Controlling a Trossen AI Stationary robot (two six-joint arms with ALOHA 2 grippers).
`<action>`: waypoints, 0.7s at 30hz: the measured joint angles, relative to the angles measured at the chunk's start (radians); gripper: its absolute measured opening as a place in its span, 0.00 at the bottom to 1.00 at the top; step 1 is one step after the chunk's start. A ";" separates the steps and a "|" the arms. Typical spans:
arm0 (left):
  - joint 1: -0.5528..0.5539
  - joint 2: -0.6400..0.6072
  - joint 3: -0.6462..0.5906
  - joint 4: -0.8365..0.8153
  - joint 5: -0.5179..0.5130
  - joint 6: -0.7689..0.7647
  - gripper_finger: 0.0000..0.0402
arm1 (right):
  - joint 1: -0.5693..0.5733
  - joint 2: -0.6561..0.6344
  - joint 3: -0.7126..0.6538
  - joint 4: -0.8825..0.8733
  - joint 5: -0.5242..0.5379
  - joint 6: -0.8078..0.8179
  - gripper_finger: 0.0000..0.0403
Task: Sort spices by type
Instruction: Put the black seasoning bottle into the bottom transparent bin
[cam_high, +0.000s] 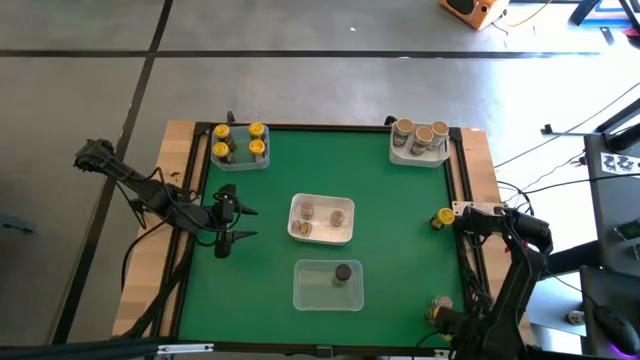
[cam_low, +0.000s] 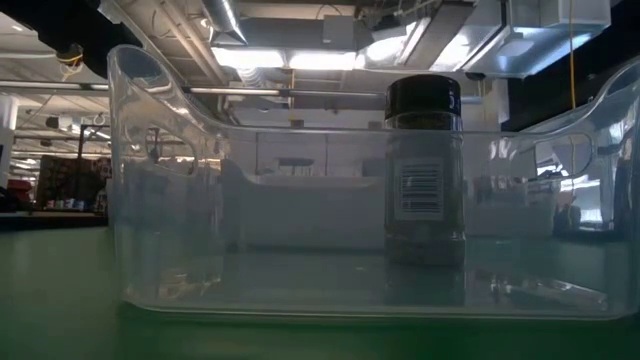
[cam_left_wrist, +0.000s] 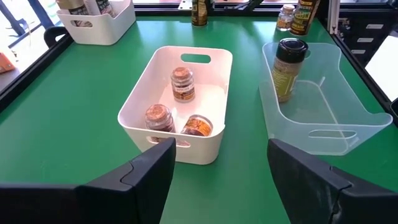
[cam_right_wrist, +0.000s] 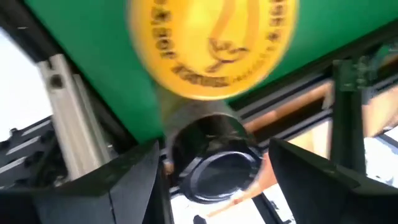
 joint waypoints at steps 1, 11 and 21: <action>0.000 0.000 0.000 0.000 0.000 0.000 0.63 | 0.000 0.000 -0.004 0.015 -0.001 0.000 0.76; 0.000 0.000 0.000 0.000 0.000 -0.001 0.63 | 0.000 -0.001 -0.041 0.109 -0.036 0.001 0.57; 0.000 0.000 0.000 0.000 0.000 -0.001 0.63 | -0.046 -0.002 0.018 0.076 -0.132 0.088 0.53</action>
